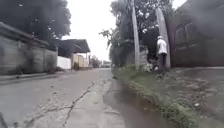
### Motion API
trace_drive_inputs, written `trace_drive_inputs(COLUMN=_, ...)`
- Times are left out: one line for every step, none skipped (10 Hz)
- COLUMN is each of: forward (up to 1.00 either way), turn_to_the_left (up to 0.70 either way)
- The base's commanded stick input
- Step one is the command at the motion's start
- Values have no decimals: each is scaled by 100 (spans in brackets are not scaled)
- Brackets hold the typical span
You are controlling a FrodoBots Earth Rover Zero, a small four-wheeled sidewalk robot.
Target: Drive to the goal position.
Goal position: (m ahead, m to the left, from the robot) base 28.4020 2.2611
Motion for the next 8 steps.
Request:
trace_drive_inputs(forward=70, turn_to_the_left=0)
trace_drive_inputs(forward=70, turn_to_the_left=0)
trace_drive_inputs(forward=70, turn_to_the_left=0)
trace_drive_inputs(forward=70, turn_to_the_left=0)
trace_drive_inputs(forward=70, turn_to_the_left=0)
trace_drive_inputs(forward=70, turn_to_the_left=0)
trace_drive_inputs(forward=70, turn_to_the_left=0)
trace_drive_inputs(forward=70, turn_to_the_left=0)
